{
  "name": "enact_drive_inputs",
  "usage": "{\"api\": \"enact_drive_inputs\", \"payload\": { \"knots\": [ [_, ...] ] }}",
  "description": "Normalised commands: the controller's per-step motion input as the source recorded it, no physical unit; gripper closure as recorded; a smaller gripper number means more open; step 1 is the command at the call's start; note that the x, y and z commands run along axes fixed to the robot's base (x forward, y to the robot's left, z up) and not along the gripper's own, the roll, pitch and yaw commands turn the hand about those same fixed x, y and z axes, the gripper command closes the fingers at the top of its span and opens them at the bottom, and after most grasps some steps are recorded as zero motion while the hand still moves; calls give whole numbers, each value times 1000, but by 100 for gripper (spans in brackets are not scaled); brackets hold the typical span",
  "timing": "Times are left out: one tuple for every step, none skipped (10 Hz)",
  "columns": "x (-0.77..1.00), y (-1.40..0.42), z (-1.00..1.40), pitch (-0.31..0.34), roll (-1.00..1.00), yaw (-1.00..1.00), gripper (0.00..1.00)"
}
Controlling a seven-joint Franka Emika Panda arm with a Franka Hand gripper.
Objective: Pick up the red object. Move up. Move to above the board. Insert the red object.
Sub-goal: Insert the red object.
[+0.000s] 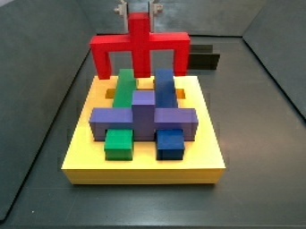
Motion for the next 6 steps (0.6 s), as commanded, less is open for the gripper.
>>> {"api": "enact_drive_inputs", "payload": {
  "knots": [
    [0,0,-400,0,83,-97,100],
    [126,11,-280,10,100,-14,100],
    [91,0,-220,19,99,-26,100],
    [34,0,-146,11,49,-20,100],
    [103,0,-86,30,39,-11,100],
    [134,0,-60,49,60,-23,100]
  ]
}}
